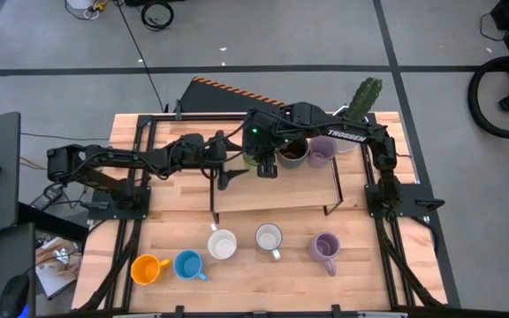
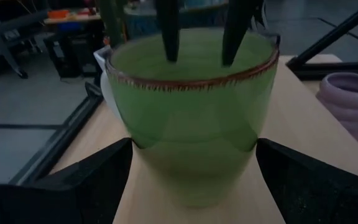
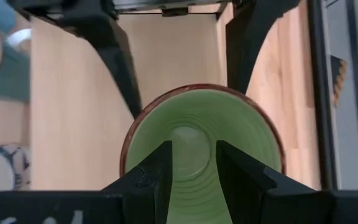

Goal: Place coffee mugs
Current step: Adjust the light green mug on the shelf

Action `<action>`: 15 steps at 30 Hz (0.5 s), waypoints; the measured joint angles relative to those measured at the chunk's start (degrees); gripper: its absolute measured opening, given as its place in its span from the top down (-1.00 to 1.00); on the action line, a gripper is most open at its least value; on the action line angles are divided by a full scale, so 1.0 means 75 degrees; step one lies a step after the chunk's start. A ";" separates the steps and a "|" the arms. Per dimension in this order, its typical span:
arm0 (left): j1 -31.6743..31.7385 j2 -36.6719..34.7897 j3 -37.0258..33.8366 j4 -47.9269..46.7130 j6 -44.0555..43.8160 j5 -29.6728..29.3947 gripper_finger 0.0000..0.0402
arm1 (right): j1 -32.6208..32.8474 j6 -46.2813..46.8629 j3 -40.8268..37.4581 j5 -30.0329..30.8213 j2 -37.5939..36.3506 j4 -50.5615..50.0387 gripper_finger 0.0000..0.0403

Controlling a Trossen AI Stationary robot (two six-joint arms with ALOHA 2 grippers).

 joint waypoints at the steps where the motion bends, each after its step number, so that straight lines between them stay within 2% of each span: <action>1: 0.0001 0.0000 0.0000 0.0098 0.0013 -0.0020 -0.74 | 0.0005 -0.0001 0.0000 0.0111 0.0000 0.0002 0.35; 10: 0.0003 0.0000 0.0000 0.0448 0.0044 -0.0039 -0.74 | 0.0020 0.0116 0.0000 0.0290 -0.0029 -0.0235 0.35; 15: -0.0002 0.0405 -0.0006 0.0823 0.0037 0.0008 -0.74 | 0.0053 0.0124 0.0000 0.0428 -0.0032 -0.0317 0.35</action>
